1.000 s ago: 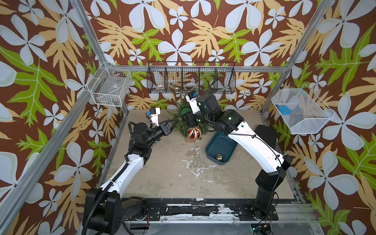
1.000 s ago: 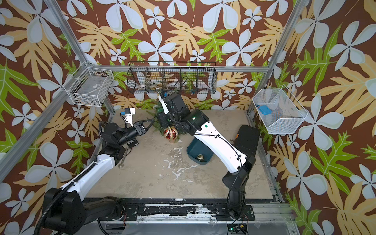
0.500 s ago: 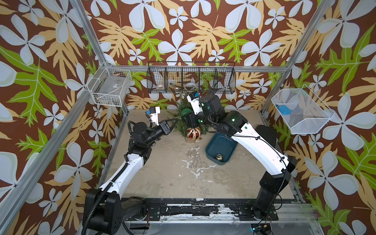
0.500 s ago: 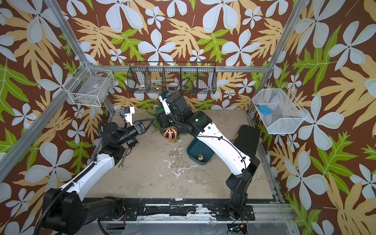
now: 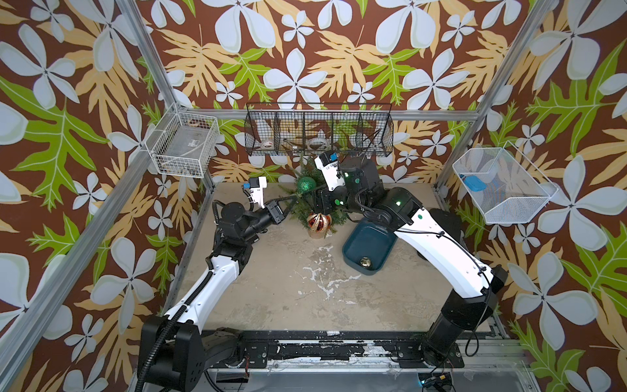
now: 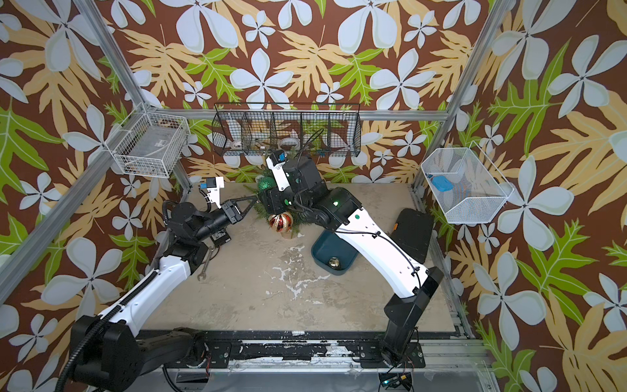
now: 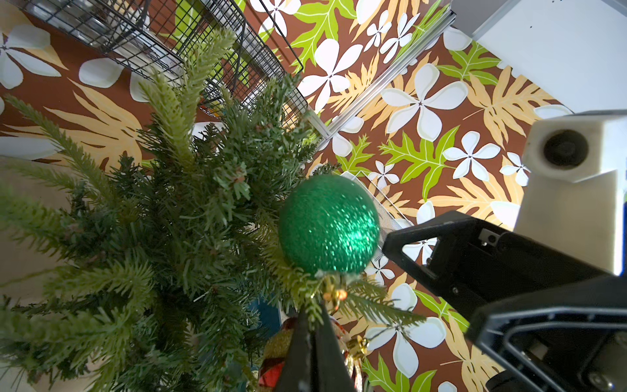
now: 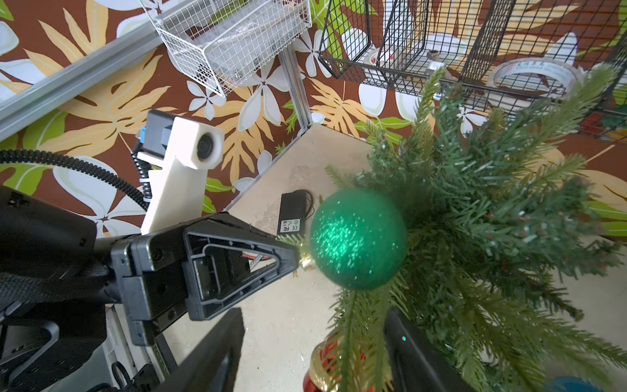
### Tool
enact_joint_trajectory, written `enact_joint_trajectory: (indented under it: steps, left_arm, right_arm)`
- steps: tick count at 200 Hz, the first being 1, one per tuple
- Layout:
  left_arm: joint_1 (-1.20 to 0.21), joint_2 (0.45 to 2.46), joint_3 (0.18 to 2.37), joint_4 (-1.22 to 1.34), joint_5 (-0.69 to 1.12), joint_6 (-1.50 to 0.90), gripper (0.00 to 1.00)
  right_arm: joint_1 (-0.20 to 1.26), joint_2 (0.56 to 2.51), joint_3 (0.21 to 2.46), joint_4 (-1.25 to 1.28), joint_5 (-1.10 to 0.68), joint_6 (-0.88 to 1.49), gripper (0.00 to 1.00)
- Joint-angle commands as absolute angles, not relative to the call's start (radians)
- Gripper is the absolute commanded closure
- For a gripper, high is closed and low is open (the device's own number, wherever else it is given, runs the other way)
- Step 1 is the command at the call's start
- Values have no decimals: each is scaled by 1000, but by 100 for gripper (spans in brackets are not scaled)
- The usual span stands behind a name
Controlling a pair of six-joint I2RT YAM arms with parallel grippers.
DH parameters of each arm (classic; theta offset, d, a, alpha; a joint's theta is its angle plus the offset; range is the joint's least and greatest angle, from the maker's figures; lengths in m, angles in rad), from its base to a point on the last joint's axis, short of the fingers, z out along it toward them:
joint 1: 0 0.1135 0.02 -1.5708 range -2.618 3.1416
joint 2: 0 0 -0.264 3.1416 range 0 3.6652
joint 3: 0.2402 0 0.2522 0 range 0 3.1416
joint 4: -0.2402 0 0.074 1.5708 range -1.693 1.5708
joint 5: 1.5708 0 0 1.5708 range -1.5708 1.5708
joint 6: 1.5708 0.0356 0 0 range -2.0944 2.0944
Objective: Decorate the small christmas tree with ornaments
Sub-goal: Hang an ornament on the christmas tree.
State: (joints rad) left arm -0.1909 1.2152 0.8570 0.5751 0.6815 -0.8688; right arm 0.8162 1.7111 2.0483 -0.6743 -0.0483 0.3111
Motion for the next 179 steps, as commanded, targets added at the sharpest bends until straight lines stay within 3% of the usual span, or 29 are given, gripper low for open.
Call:
enact_joint_trajectory:
  steps: [1, 28, 102, 179]
  left_arm:
    - [-189, 1212, 863, 587, 683, -858, 100]
    - [-190, 1214, 866, 577, 683, -848, 100]
    - [-189, 1201, 847, 575, 682, -847, 100]
    - [-189, 1201, 849, 569, 692, -832, 100]
  right_arm:
    - [817, 1676, 2017, -598, -62, 315, 31]
    - [791, 1699, 2054, -628, -15, 305, 30]
    - [756, 1824, 2168, -646, -101, 301, 24]
    - [702, 1925, 2236, -636, -326, 338, 21]
